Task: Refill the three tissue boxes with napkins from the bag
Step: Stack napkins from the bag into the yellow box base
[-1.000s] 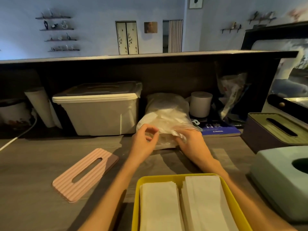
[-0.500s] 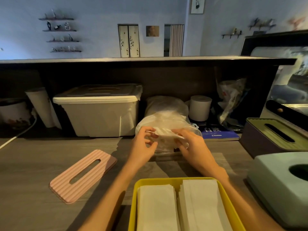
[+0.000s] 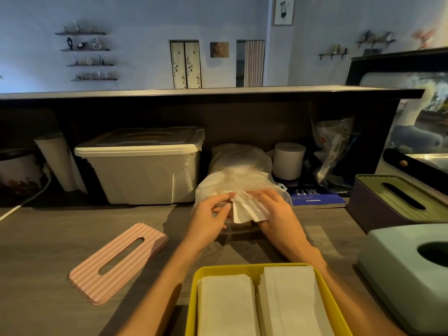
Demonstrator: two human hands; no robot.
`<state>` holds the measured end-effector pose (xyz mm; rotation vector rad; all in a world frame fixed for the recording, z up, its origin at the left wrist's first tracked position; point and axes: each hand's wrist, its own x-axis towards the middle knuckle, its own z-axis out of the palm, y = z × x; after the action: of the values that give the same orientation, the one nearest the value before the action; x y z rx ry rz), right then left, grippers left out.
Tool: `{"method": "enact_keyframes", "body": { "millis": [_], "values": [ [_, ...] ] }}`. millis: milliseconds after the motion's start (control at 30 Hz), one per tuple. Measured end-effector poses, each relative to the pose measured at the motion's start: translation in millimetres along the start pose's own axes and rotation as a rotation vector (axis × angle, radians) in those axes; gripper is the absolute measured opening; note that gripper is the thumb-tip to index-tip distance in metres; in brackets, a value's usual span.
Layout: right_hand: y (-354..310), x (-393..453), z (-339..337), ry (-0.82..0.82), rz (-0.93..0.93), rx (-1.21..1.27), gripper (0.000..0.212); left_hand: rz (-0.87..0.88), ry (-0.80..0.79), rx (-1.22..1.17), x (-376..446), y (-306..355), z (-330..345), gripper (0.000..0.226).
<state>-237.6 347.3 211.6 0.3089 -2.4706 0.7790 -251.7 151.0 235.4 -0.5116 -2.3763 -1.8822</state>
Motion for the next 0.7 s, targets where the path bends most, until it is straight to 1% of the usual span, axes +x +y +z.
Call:
{"method": "enact_keyframes", "body": {
  "millis": [100,233,333,400,467,533,567,600,667,700],
  "values": [
    [-0.1,-0.4,-0.8,0.039,-0.019,0.009,0.059,0.061,-0.063,-0.008,-6.5,8.4,2.8,0.035],
    [-1.5,-0.1,-0.4,0.127,-0.1,0.035,0.043,0.111,-0.112,-0.016,-9.4,12.5,1.6,0.031],
    [-5.4,-0.1,-3.4,0.193,-0.138,0.056,0.039,0.165,-0.033,-0.031,-7.9,14.0,-0.4,0.022],
    [-12.1,-1.1,-9.9,0.221,-0.077,0.133,0.04,0.187,0.054,-0.05,-6.2,12.5,-2.6,0.018],
    [-22.5,-0.9,-20.6,0.189,0.062,0.261,0.038,0.144,0.137,-0.092,-5.8,11.8,-4.4,0.016],
    [-32.7,1.0,-31.6,0.119,0.203,0.463,0.025,0.074,0.161,-0.139,-9.0,16.5,-5.0,0.03],
    [-37.2,0.5,-37.2,0.09,0.271,0.605,0.018,0.035,0.131,-0.185,-11.0,20.6,-5.0,0.037],
    [-41.5,-0.3,-41.7,0.051,0.339,0.747,0.015,-0.025,0.08,-0.251,-13.0,24.3,-4.9,0.044],
    [-44.5,-3.3,-44.7,-0.04,0.411,0.9,0.027,-0.186,-0.063,-0.437,-19.1,31.9,-3.7,0.052],
    [-44.3,-4.7,-43.4,-0.076,0.41,0.898,0.029,-0.257,-0.136,-0.546,-22.6,34.0,-2.0,0.051]
  ]
}}
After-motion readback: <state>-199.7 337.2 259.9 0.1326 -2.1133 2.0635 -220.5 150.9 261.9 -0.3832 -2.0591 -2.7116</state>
